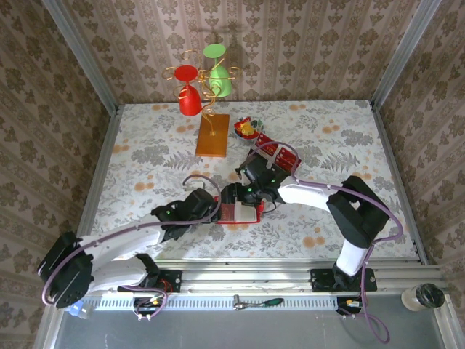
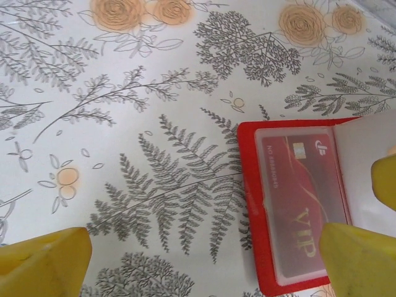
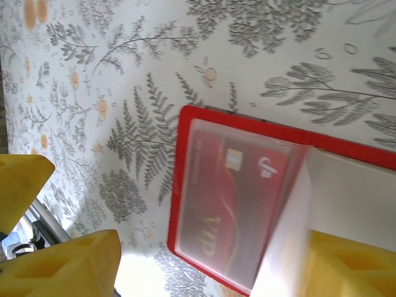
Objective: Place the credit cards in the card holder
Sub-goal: Flip over the card slot on the card holder.
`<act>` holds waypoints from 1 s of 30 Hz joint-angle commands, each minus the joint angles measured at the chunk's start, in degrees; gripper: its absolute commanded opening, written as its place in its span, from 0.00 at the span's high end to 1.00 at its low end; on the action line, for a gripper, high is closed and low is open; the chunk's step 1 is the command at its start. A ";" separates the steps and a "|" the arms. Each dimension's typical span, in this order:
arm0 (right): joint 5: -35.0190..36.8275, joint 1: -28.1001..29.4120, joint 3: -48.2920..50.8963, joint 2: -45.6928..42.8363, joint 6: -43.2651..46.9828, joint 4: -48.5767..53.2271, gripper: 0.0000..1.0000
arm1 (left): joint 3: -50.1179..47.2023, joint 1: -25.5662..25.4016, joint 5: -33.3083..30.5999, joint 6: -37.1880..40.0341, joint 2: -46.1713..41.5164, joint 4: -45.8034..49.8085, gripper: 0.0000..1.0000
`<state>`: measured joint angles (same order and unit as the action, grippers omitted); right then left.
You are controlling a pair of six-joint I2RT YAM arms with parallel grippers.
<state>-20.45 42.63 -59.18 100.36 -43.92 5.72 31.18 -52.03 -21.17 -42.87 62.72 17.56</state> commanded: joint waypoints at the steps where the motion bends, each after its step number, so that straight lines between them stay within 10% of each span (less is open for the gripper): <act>1: -1.17 2.46 -1.95 2.21 -0.58 1.23 0.28 | -1.35 2.25 -1.95 -0.14 -3.17 0.69 0.04; 30: -3.12 3.99 -3.30 10.10 -4.18 -4.18 0.27 | -2.70 4.95 0.11 0.49 -5.00 1.36 0.04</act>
<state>-20.91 45.95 -63.24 108.99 -47.79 1.41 28.47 -47.46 -20.86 -42.35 57.49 20.32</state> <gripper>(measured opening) 0.732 0.957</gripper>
